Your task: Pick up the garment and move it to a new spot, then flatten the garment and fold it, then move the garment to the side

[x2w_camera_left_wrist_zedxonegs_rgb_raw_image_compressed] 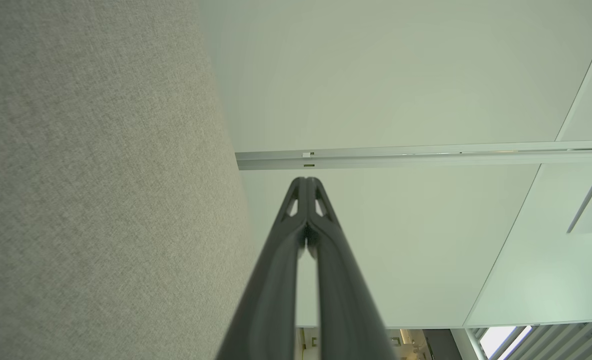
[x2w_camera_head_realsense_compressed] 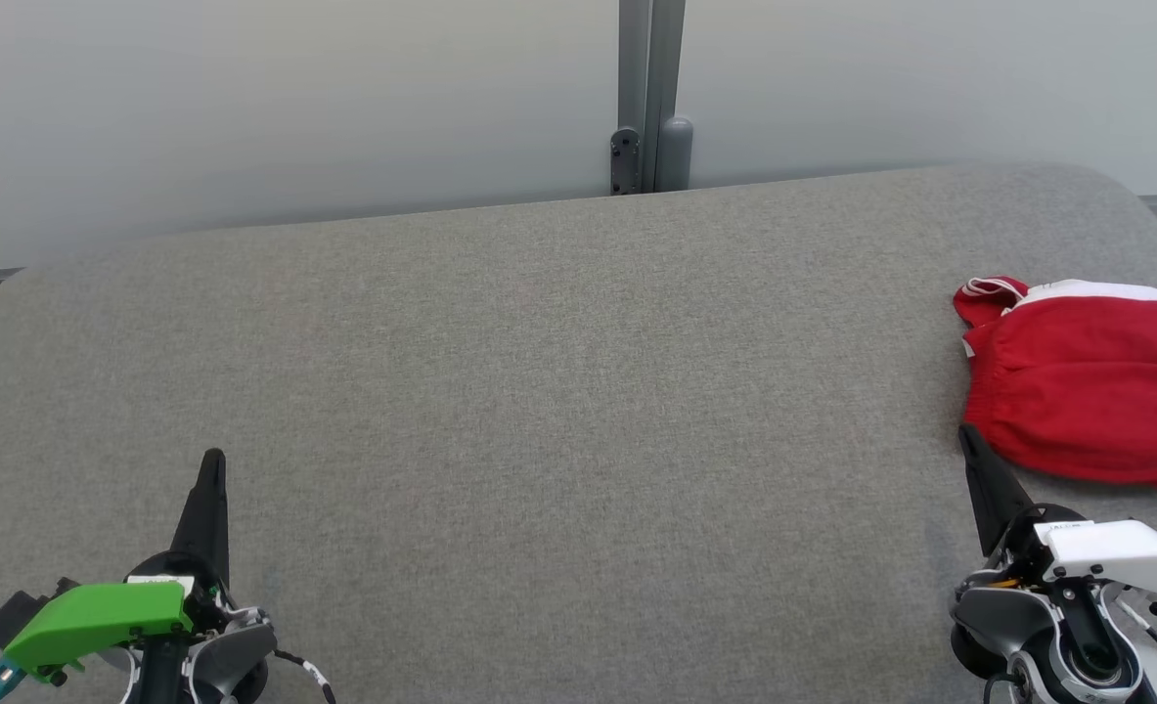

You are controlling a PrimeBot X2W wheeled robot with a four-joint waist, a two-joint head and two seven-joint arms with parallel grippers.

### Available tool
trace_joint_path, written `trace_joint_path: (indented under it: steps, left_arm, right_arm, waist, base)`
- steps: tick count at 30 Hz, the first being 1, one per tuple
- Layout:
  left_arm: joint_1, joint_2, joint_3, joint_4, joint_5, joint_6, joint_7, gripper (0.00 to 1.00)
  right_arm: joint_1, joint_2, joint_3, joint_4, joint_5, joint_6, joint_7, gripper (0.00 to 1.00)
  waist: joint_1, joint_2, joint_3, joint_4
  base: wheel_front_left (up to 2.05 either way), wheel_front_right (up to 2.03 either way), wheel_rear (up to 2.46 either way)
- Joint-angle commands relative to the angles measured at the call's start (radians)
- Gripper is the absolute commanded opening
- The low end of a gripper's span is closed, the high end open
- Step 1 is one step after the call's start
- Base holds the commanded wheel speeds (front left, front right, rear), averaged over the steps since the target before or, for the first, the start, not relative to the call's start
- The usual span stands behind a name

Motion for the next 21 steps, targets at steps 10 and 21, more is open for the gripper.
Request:
trace_joint_path:
  steps: [10, 21]
  left_arm:
    - [-0.014, 0.007, 0.003, 0.0, -0.001, -0.005, 0.004, 0.0]
    - [-0.014, 0.007, 0.003, 0.0, -0.001, -0.005, 0.004, 0.0]
  right_arm:
    - [-0.008, 0.002, -0.006, 0.002, -0.007, 0.0, 0.006, 0.0]
    - [-0.008, 0.003, -0.008, 0.002, -0.009, 0.0, 0.008, 0.0]
  waist:
    - [0.0, 0.0, 0.0, 0.0]
    - [0.0, 0.0, 0.0, 0.0]
  base:
    - [0.0, 0.0, 0.0]
    - [0.0, 0.0, 0.0]
